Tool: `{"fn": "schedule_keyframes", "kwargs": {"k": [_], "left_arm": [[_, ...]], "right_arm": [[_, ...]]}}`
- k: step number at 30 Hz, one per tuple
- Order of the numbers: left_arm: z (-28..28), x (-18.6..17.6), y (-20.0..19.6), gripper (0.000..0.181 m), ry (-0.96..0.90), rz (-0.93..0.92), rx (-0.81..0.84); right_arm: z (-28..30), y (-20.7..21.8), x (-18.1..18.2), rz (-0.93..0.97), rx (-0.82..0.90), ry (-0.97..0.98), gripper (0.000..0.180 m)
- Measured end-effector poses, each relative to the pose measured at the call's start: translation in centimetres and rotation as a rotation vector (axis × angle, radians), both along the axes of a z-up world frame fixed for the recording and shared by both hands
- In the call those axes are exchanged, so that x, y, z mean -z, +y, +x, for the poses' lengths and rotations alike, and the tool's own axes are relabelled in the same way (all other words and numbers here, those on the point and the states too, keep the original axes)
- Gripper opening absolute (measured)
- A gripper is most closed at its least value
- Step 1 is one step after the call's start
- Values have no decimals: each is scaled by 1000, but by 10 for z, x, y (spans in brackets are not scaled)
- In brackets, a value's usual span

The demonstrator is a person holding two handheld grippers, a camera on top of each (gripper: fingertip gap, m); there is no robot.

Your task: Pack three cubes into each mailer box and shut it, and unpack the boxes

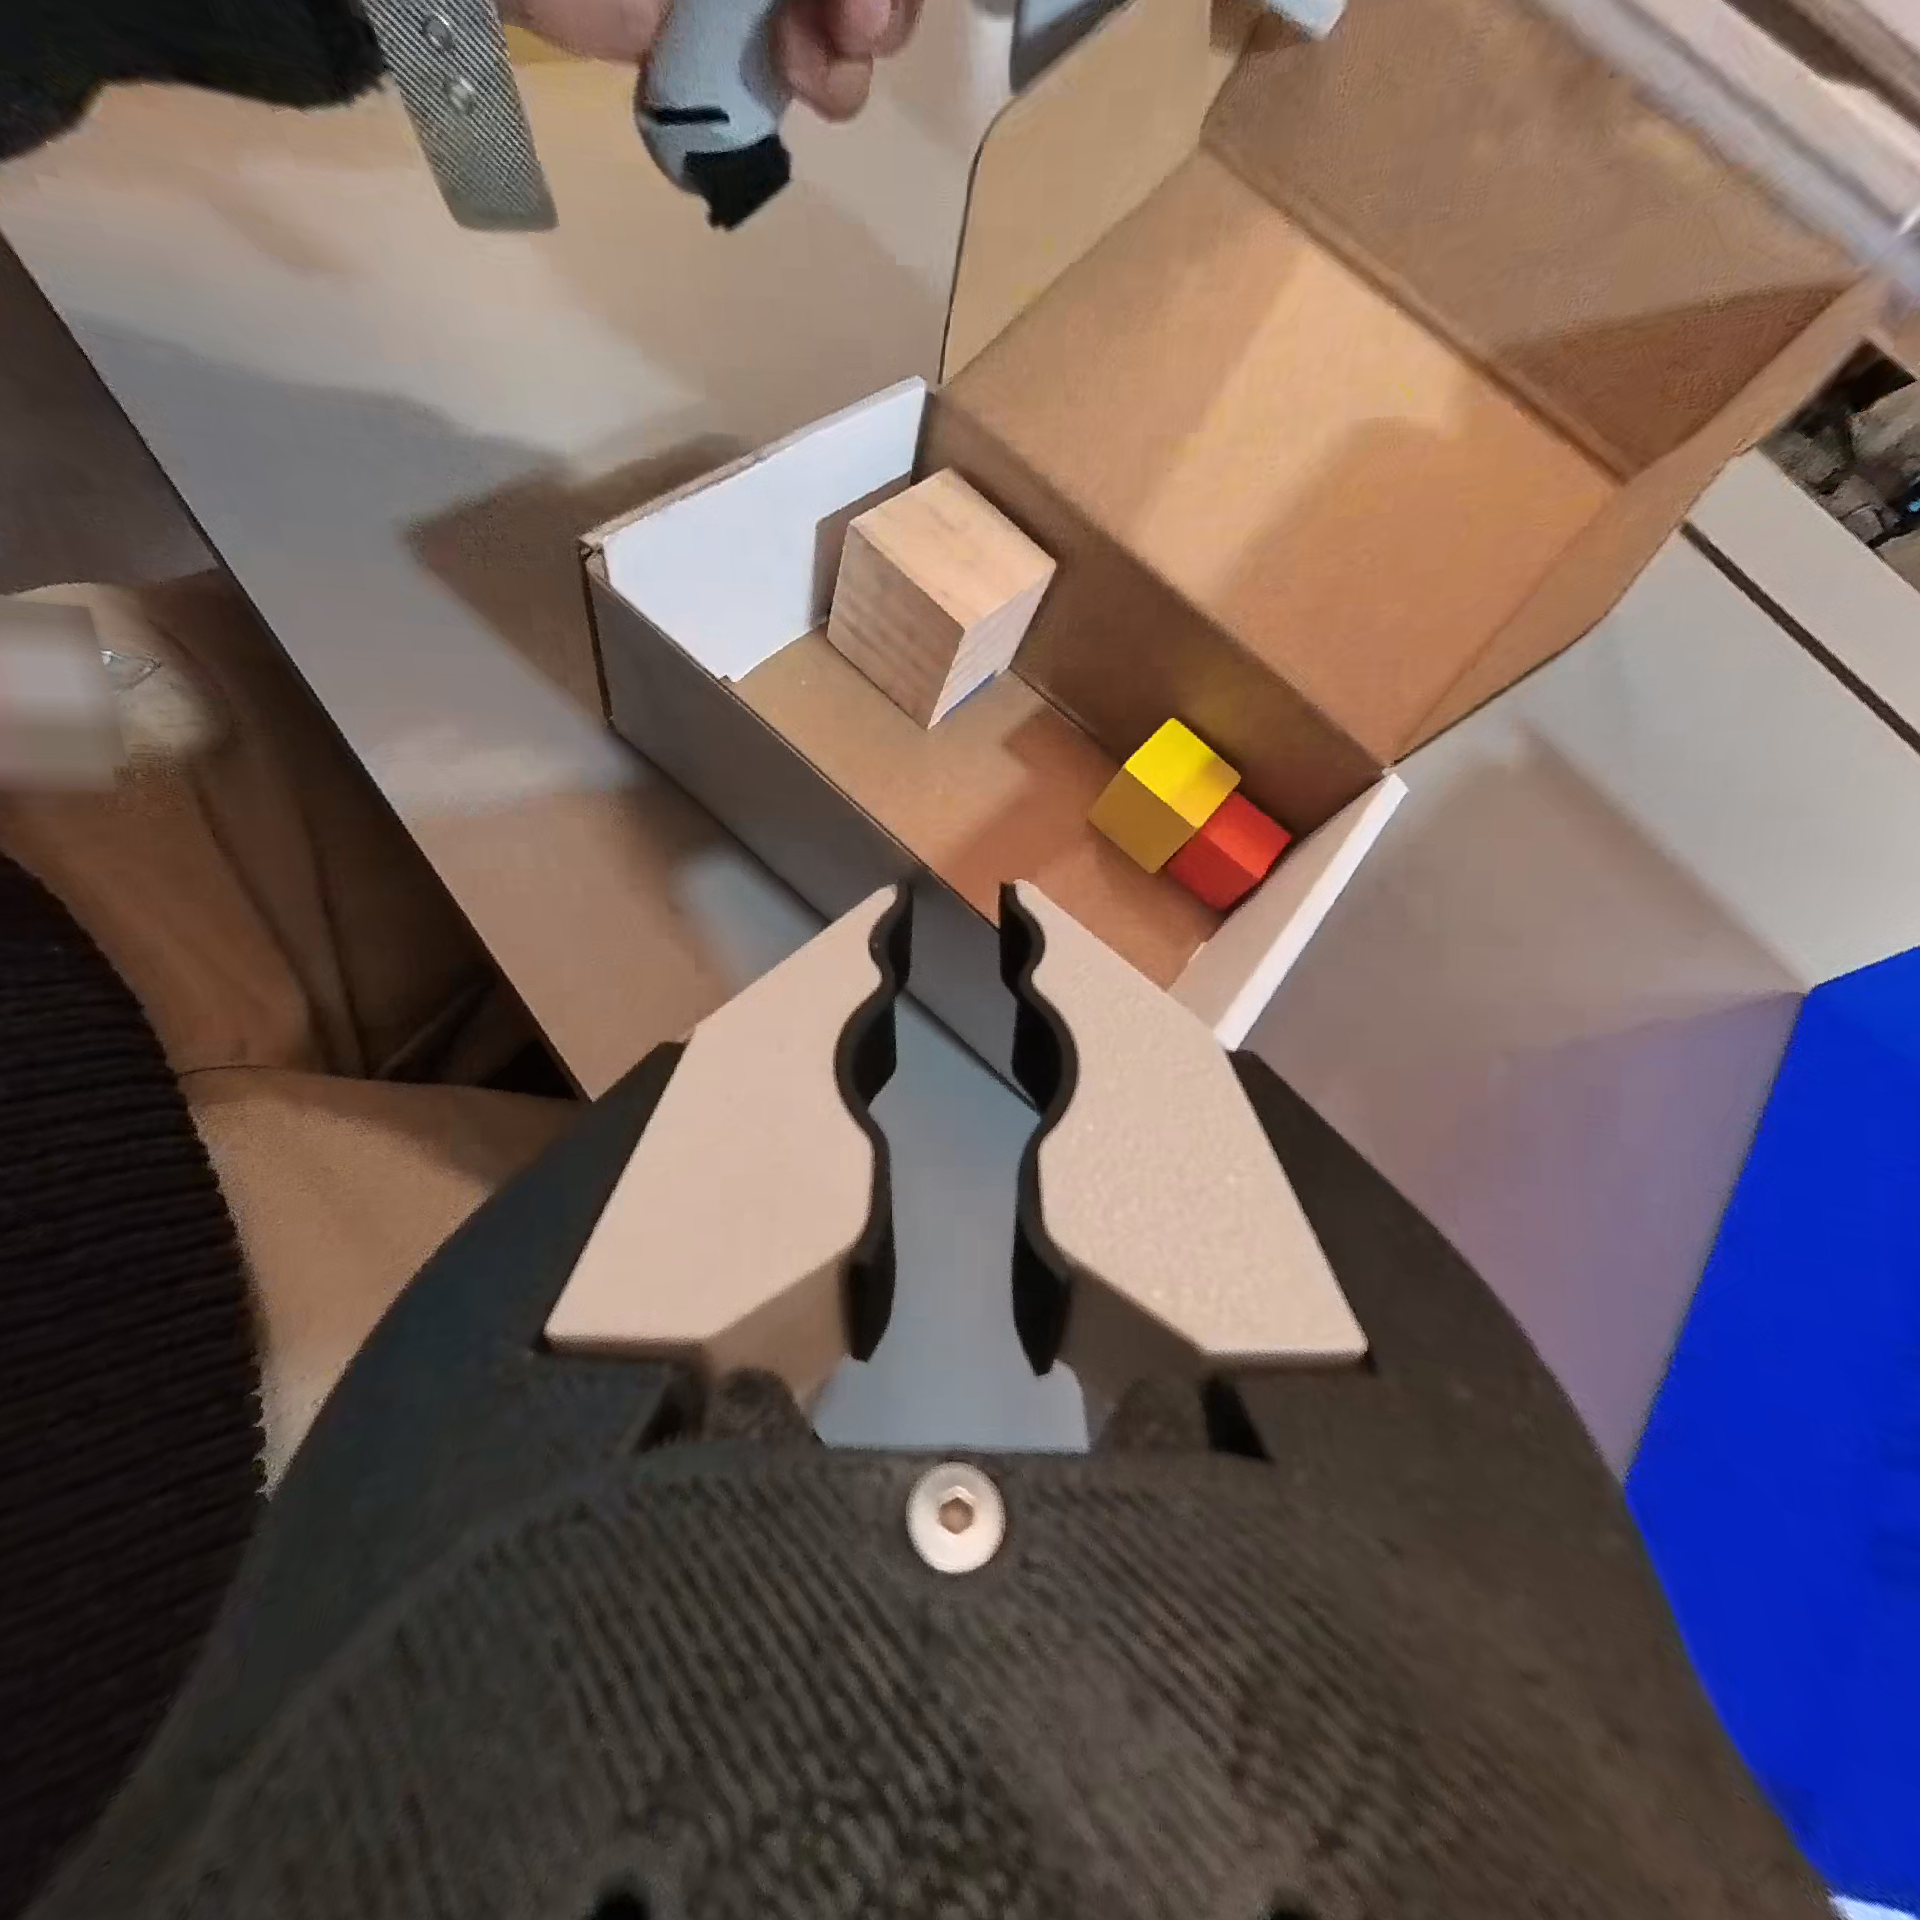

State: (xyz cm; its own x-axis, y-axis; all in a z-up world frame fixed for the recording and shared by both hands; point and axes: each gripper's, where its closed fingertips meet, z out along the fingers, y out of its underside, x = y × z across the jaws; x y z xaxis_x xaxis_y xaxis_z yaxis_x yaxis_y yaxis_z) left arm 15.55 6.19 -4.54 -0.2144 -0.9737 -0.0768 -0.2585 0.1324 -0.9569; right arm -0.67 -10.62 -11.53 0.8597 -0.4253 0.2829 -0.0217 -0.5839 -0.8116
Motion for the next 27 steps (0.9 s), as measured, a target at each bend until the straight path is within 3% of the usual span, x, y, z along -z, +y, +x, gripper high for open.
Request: {"fn": "schedule_keyframes", "kwargs": {"k": [3,10,13,17,21,23,25,27], "left_arm": [[-4,12,10,31,12,-74,-1],[-35,-11,9,40,-120,-62,70],[-49,-17,7,48,-149,-104,65],[-64,-17,0,62,-107,-225,83],[-83,-19,0,63,-100,-349,100],[-89,-17,2,64,-106,-372,99],[-90,-13,2,61,-96,-373,110],[-92,-12,-3,60,-96,-395,146]], "right_arm": [[0,-1,0,9,-6,5,16],[2,-2,-1,17,-16,4,18],[-2,1,-3,43,-42,36,33],[1,4,-22,199,-35,87,47],[18,7,-51,370,73,219,45],[18,14,-47,322,67,326,52],[19,24,-35,214,64,449,70],[25,35,-25,112,60,498,65]]}}
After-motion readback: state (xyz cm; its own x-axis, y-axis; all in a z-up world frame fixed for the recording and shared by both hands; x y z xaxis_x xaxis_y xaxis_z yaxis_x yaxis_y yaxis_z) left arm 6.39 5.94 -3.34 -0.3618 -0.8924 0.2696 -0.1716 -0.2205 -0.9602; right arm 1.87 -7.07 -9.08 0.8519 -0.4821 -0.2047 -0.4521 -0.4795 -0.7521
